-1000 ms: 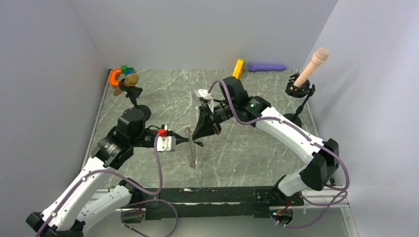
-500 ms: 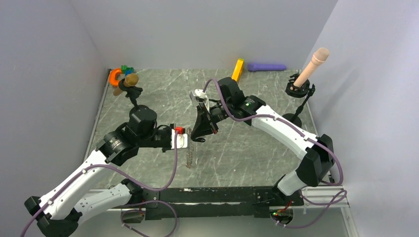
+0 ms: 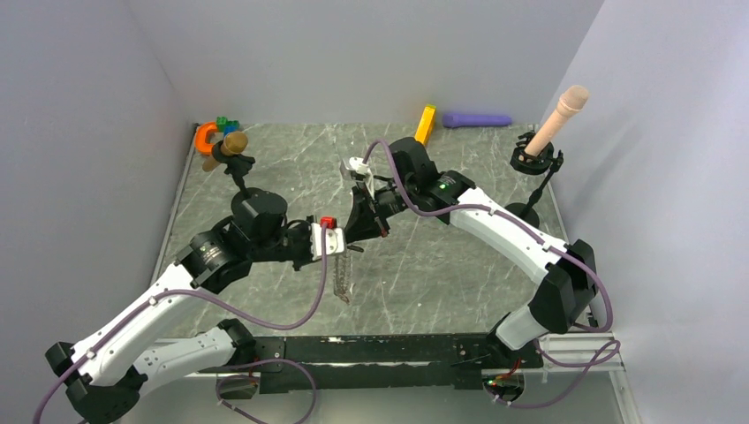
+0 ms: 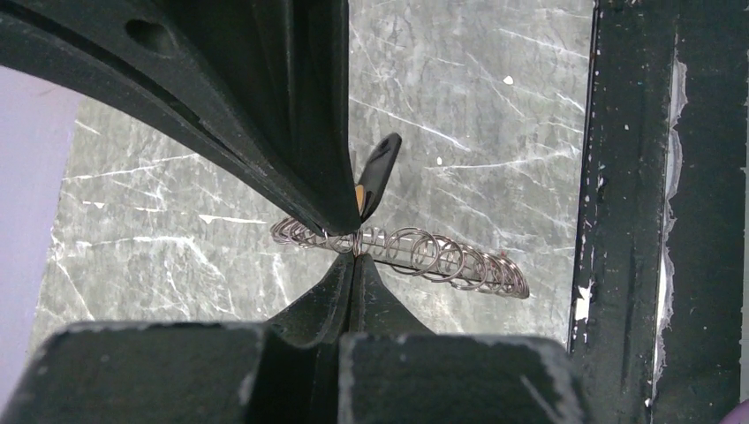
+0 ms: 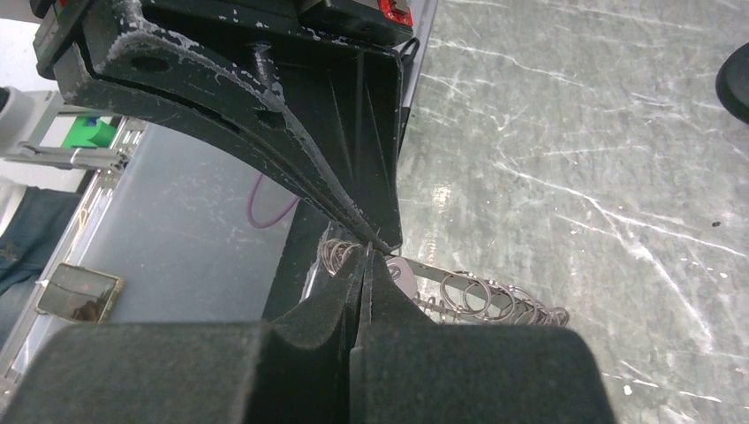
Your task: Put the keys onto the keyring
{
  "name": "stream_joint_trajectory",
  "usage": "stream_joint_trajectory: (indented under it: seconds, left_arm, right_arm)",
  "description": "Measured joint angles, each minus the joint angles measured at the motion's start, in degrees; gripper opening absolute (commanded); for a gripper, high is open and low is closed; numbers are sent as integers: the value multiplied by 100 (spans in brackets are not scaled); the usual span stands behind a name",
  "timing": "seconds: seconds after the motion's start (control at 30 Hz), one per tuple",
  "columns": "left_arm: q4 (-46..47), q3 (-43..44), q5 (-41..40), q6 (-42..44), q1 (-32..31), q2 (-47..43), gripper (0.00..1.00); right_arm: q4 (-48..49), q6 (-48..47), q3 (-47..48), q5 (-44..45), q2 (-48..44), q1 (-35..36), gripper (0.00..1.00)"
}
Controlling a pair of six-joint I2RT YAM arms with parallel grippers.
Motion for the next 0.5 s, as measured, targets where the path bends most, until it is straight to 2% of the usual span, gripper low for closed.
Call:
stream_joint_trajectory:
  seconds: [0.27, 0.5]
  left_arm:
    - [315, -275, -114, -238, 0, -396, 12]
    - [702, -435, -136, -411, 0, -717, 19]
  right_arm:
    - [131, 70, -85, -92, 0, -103, 0]
    - [133, 94, -177, -101, 0, -133, 0]
